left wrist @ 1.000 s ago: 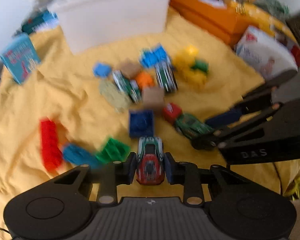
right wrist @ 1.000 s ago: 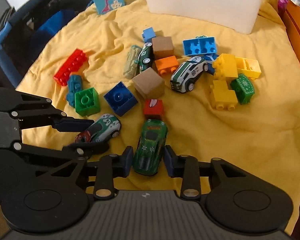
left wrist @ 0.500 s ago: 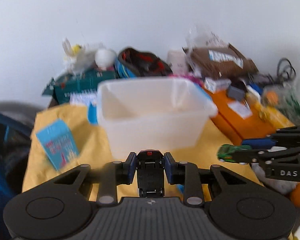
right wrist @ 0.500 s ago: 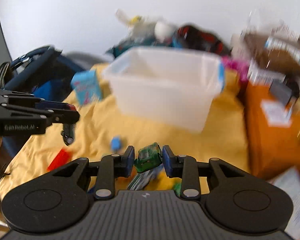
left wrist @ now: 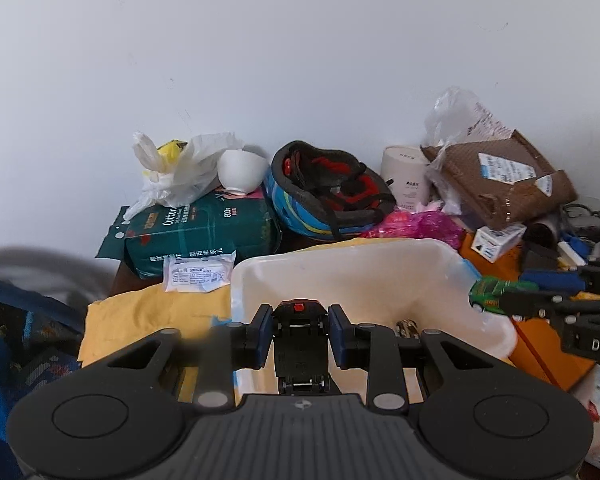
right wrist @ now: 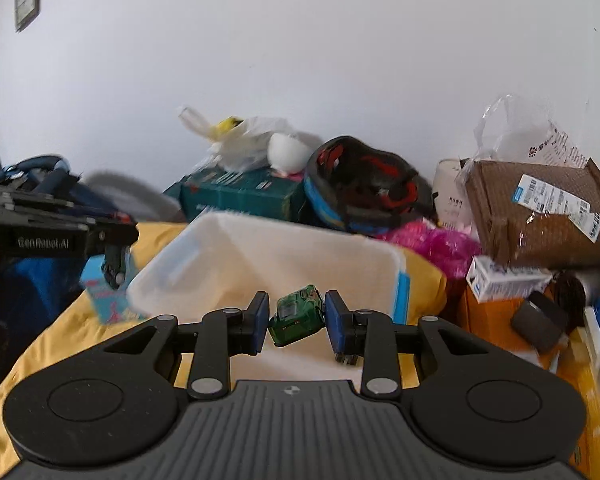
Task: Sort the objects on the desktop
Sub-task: 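Carry both green cars over the white bin and open both tools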
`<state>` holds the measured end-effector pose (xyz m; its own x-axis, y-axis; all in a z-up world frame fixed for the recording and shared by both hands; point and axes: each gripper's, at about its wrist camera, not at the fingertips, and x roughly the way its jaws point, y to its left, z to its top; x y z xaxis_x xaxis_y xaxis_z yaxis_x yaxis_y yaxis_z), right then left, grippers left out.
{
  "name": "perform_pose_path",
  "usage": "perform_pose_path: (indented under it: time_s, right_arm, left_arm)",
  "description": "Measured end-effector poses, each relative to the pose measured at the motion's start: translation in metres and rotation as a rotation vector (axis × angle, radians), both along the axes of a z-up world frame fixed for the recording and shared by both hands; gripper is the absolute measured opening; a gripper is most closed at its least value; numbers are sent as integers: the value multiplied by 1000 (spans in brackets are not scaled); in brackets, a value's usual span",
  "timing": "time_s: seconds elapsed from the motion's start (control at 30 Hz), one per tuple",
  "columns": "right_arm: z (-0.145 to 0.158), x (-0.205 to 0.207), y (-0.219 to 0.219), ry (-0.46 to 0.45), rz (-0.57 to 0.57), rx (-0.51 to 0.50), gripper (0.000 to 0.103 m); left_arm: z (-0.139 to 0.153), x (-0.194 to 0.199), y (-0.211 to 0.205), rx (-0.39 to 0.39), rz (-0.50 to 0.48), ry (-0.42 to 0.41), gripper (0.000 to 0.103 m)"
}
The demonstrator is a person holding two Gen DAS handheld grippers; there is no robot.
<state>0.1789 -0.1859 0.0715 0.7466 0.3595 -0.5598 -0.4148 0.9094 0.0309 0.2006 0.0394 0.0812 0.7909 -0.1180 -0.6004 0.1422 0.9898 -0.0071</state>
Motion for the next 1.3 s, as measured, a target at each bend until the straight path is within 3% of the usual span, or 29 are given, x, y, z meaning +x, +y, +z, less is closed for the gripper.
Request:
perform_pose_path:
  time_s: [0.13,0.3,0.4,0.53,0.7,0.97,1.17,1.3]
  right_arm:
    - [-5,26,5,5,-24,-6,34]
    - [-22,62,19,65,-54,-2,34]
    - [-38,72,27,96,-67,-15,34]
    - [-59,80,30,159,-93,-13,36]
    - [-61,76,31,164,-91,-27,36]
    - [-40,48,22,109,-94,-1,36]
    - [-10,-4,-12,63,-44,83,41]
    - [13,-42,-39,81,-17,134,42]
  left_arm:
    - [-11,30,-6,4,5,14,33]
    - [-43,62,-15,65,15,79,33]
    - [-61,70,-17,63,24,129,33]
    - [-68,68,-21,75,14,135,36]
    - [-58,55,-20,56,5,113,40]
    - [-29,3,-18,20,14,44,45]
    - [-17,-47,-9,23,32,-14,47]
    - [-15,-70,-5,23,30,-22,47]
